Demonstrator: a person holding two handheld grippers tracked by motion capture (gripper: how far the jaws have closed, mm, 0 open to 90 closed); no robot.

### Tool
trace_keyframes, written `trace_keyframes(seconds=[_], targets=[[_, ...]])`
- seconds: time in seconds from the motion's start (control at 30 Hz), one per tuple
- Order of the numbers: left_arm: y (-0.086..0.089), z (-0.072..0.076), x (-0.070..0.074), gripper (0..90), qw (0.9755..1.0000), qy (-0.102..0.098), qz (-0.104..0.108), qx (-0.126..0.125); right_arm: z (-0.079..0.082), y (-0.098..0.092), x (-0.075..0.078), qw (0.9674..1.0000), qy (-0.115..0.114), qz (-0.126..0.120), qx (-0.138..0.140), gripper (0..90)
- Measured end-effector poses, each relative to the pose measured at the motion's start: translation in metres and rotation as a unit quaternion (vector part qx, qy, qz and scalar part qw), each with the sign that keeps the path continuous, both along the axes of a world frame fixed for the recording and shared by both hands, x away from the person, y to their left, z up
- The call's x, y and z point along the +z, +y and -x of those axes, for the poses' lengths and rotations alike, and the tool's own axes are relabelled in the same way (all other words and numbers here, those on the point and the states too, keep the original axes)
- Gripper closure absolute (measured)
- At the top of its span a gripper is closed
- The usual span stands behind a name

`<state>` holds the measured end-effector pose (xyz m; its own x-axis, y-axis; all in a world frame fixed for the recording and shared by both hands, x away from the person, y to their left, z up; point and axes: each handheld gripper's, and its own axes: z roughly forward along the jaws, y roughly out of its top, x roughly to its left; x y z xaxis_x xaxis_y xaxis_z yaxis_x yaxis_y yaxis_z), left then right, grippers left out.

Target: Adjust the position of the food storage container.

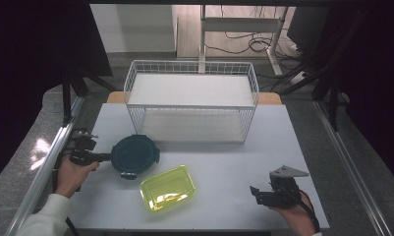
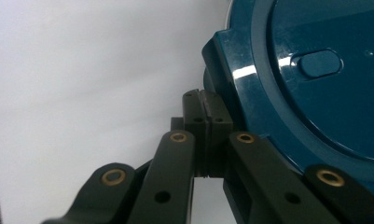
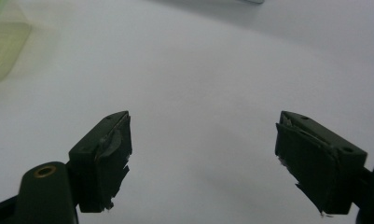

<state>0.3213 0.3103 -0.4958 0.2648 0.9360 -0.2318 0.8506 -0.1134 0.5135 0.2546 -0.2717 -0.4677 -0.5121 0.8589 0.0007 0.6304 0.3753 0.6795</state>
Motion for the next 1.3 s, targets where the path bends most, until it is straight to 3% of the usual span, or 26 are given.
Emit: trace_keyframes(seconds=[0.47,1.0,1.17,1.2,1.27,1.3], targets=[[-0.016,-0.003,0.0,90.0,0.9999,-0.003,0.009,-0.007,0.0,-0.001,0.0,1.0,0.001,-0.002,0.0,18.4],[-0.019,-0.004,0.0,90.0,0.9998,-0.002,0.015,-0.009,-0.001,-0.002,0.0,1.0,-0.001,-0.002,-0.006,18.4],[-0.016,-0.005,0.0,90.0,0.9996,0.0,0.026,-0.008,-0.002,-0.003,0.001,0.9999,-0.004,-0.011,-0.008,17.8],[-0.012,-0.003,0.004,90.0,0.9997,-0.012,0.018,0.008,-0.003,-0.002,0.002,0.9999,-0.004,-0.014,-0.009,17.7],[-0.01,-0.002,0.006,90.0,0.9996,-0.018,0.019,0.011,-0.003,-0.001,0.004,0.9998,-0.005,-0.019,-0.008,17.5],[-0.007,0.003,0.012,89.7,0.9992,-0.03,0.026,0.011,-0.003,0.001,0.008,0.9995,-0.007,-0.03,-0.004,17.2]])
